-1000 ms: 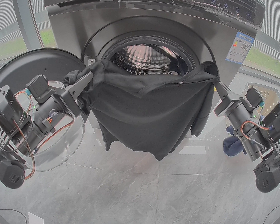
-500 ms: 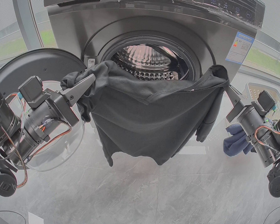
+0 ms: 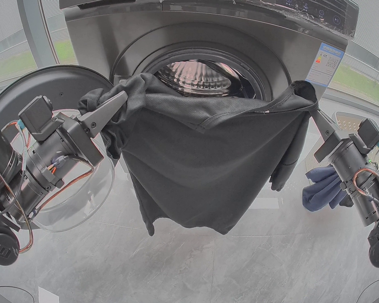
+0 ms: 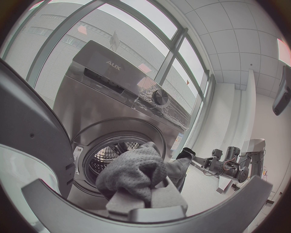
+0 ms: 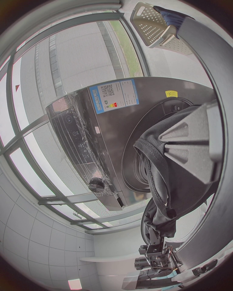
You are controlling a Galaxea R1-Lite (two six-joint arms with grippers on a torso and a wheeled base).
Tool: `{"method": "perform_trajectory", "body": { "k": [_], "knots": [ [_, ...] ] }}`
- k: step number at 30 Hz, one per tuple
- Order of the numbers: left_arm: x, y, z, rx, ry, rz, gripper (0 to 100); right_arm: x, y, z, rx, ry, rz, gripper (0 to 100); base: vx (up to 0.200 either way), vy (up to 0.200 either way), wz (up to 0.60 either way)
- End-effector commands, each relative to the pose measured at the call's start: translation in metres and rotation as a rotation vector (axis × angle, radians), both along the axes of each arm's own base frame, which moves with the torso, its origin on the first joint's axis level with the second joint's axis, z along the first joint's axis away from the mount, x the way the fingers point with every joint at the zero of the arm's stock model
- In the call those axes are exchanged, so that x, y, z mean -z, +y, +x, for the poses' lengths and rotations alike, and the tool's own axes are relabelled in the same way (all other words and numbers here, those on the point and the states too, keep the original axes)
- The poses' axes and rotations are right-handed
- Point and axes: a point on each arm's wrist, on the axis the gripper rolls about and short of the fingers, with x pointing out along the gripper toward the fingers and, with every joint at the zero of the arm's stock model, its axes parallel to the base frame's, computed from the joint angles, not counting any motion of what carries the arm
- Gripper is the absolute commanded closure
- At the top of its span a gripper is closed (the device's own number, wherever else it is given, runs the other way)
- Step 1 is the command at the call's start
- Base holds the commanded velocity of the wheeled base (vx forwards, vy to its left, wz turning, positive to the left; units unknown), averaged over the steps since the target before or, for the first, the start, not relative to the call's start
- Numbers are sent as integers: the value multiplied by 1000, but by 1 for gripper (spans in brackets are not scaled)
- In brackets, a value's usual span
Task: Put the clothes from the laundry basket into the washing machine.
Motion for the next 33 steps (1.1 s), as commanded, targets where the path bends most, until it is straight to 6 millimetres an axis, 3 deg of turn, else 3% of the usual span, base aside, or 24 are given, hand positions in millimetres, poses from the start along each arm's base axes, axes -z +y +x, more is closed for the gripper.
{"method": "perform_trajectory", "body": {
  "k": [1, 6, 9, 18, 19, 22, 25, 33],
  "knots": [
    [-2, -2, 1, 4, -7, -3, 100, 3, 2, 0, -12, 13, -4, 100, 0, 0, 0],
    [-4, -13, 2, 45, -12, -7, 100, 27, 13, 10, -42, 100, -42, 100, 0, 0, 0],
    [-2, -22, 8, 58, -10, -8, 100, 53, 29, 29, -64, 180, -72, 100, 0, 0, 0],
    [5, -42, 10, 127, 16, -2, 100, 75, 70, 57, -135, 184, -87, 100, 0, 0, 0],
    [5, -43, 10, 127, 16, -2, 100, 75, 70, 58, -137, 185, -88, 0, 0, 0, 0],
    [7, -48, 18, 119, 21, -1, 100, 87, 77, 66, -142, 208, -106, 0, 0, 0, 0],
    [6, -55, 24, 122, 15, -4, 100, 115, 89, 80, -149, 259, -150, 0, 0, 0, 0],
    [0, -61, 28, 130, -5, -16, 100, 139, 106, 97, -165, 283, -170, 0, 0, 0, 0]
  ]
}}
